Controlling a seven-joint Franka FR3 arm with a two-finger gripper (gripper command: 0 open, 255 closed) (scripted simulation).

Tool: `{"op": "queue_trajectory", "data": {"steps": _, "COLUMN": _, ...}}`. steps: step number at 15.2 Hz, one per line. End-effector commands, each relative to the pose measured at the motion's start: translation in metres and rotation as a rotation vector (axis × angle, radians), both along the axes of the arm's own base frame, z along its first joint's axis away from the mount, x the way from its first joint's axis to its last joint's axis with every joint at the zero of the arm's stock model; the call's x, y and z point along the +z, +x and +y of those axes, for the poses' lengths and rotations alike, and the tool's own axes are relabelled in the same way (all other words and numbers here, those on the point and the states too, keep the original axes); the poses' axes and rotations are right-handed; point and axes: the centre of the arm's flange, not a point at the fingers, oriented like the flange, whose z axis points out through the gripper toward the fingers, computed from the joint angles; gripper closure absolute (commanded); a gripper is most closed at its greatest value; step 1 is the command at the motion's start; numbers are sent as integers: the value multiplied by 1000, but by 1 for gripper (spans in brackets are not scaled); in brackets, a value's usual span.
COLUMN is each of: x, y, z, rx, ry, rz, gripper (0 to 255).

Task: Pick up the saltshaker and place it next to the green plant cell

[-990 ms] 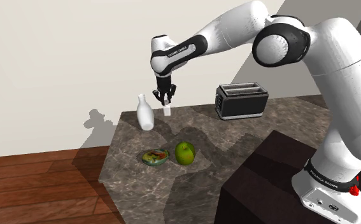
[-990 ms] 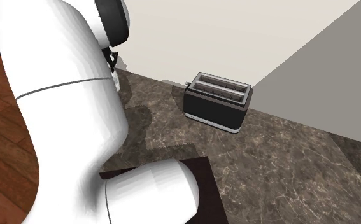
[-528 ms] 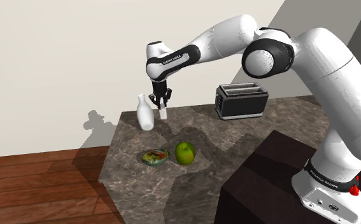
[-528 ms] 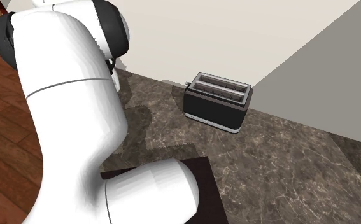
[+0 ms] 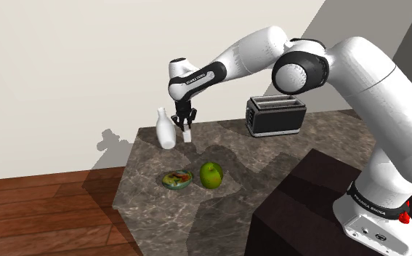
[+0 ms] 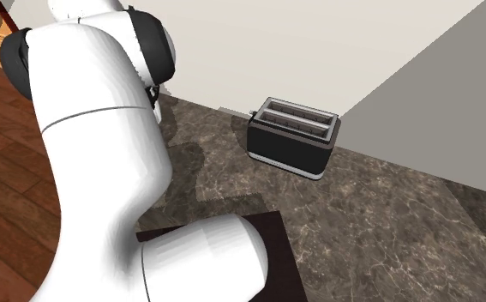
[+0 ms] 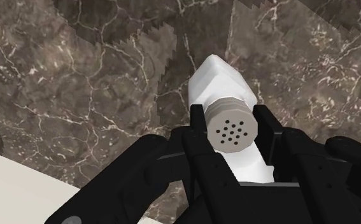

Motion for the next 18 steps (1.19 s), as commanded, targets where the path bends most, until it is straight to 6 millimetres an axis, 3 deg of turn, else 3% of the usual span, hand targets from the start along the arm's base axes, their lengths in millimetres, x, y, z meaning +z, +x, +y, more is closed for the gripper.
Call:
{"op": "queue_trajectory", "data": {"steps": 1, "x": -10, "y": -1, "z": 1, "rx": 0, "ry": 0, "rz": 0, "gripper": 255}}
{"op": "queue_trajectory", "data": {"steps": 15, "x": -86, "y": -1, "z": 1, "rx": 0, "ry": 0, "rz": 0, "gripper": 255}}
{"op": "queue_trajectory", "data": {"steps": 18, "x": -86, "y": -1, "z": 1, "rx": 0, "ry": 0, "rz": 0, "gripper": 255}}
